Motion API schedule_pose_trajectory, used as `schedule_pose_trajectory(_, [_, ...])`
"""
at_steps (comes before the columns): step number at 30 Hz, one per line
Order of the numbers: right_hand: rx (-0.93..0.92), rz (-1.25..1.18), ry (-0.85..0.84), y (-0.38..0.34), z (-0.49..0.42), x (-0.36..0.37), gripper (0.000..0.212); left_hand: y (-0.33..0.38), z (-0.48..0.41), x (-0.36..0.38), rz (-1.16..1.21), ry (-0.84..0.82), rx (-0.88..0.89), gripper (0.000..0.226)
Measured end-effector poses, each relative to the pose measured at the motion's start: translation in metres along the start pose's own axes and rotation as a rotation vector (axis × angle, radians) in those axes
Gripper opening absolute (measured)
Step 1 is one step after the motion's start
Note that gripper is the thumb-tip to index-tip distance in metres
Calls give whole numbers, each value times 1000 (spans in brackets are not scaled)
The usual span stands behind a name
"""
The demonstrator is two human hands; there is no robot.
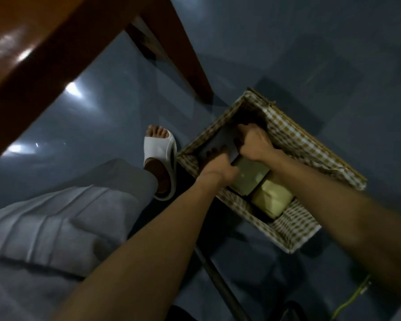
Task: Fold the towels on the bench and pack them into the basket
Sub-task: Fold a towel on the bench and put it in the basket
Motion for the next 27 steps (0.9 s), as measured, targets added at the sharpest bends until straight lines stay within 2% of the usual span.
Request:
schedule_pose_trajectory(2, [-6,0,48,-9,11,-17,51,3,15,-9,-16,-1,51,59])
schedule_pose_trajectory(3, [-23,-6,66,-17,17,-25,45,4,23,-13,-31,-12,95,55])
schedule_pose_trajectory(6, [-71,-24,85,-42,33,-38,9,-6,49,-46,22,65,129,38])
schedule_pose_trajectory(10, [-175,-45,135,-98,48,-56,17,-28,90,-109,46,255,151,49])
schedule_pose_trajectory(12, [-240,-61,150,-136,56,-67,30,-32,111,-139,-38,261,182,57])
schedule_pose_trajectory(15, [-294,-71,182,-192,69,-87,34,-39,145,-187,-213,253,190,65])
schedule_pose_trajectory(19, [-405,-156,281,-275,92,-122,27,-56,216,-266,-349,497,209,59])
schedule_pose_trajectory(23, [-518,-145,347,-349,113,-143,21,-86,282,-324,-320,774,172,42])
schedule_pose_trajectory(25, [-575,-115,348,-390,119,-144,25,-119,309,-346,-295,869,86,49])
schedule_pose_trajectory(27, [-626,-62,324,-431,124,-137,29,-156,330,-356,-275,894,18,57])
Point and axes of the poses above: each hand's wrist, its own z-axis away from the middle knuckle, its own x-axis out of the palm, y = z × x, the point moved 10 cm from there along -z, towards the middle knuckle, and after that the axes turned 12 degrees about -z, right-handed, at the moved point
